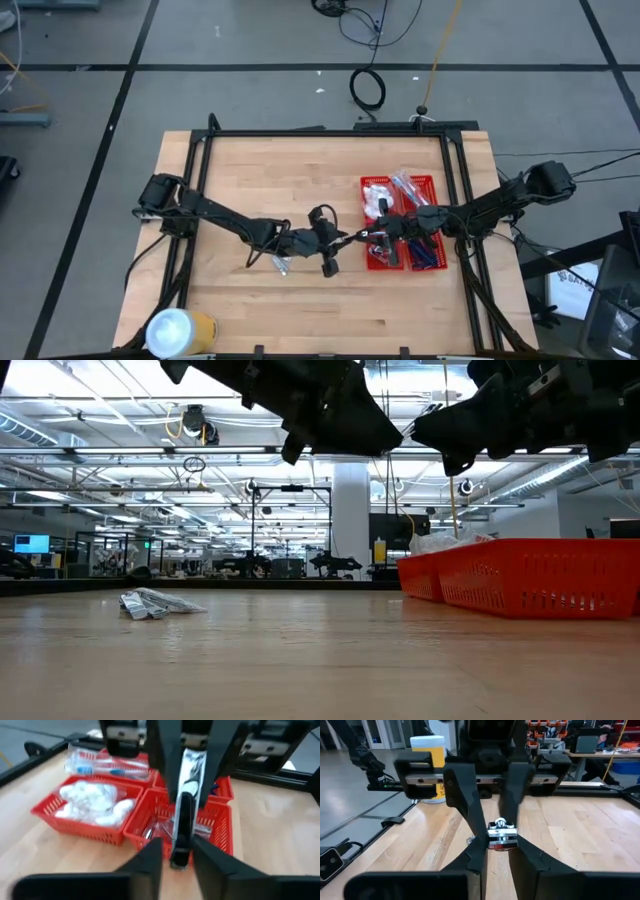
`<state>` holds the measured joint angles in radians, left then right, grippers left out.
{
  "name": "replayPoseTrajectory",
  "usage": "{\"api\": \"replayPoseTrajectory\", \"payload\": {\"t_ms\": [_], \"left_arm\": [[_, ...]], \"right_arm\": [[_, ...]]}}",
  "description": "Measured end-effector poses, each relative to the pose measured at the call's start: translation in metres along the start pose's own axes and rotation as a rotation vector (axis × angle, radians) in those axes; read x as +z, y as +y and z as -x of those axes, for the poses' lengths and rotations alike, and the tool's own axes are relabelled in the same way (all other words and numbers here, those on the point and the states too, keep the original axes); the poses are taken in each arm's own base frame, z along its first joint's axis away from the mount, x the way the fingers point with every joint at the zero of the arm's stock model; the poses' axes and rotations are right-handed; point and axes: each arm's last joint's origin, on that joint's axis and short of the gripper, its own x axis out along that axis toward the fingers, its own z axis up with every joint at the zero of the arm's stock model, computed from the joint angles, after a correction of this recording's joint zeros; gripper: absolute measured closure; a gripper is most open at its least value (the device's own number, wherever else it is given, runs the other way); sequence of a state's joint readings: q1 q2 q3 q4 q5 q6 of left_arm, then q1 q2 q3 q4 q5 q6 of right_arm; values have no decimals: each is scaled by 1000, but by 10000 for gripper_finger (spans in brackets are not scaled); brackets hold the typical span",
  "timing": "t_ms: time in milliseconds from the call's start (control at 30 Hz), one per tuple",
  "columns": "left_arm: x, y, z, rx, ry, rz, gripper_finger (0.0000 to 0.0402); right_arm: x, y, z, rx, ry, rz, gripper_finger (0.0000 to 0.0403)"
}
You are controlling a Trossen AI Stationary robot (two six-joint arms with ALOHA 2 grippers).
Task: Pick & Place Travel size toiletries
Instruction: Put the nail cutter into the bottom left red bin
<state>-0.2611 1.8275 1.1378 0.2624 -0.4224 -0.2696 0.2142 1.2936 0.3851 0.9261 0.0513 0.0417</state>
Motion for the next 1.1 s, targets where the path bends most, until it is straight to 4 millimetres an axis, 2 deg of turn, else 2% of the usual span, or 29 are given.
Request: {"api": "replayPoseTrajectory", "payload": {"t_ms": [233,400,533,700,833,1100], "left_arm": [[-6,2,0,19,51,3,153],[-22,8,3,103,198,-20,94],[-35,16,7,237,302,34,78],[-38,18,9,266,325,69,76],[-36,18,8,259,316,61,76],[-34,23,5,262,307,102,76]], "right_arm": [[6,-1,14,-27,87,-62,356],[3,0,38,13,287,-201,356],[-6,1,56,14,472,-318,356],[-21,-1,68,-60,654,-413,352],[-22,-1,67,-64,658,-418,334],[-20,-1,66,-54,643,-401,255]]}}
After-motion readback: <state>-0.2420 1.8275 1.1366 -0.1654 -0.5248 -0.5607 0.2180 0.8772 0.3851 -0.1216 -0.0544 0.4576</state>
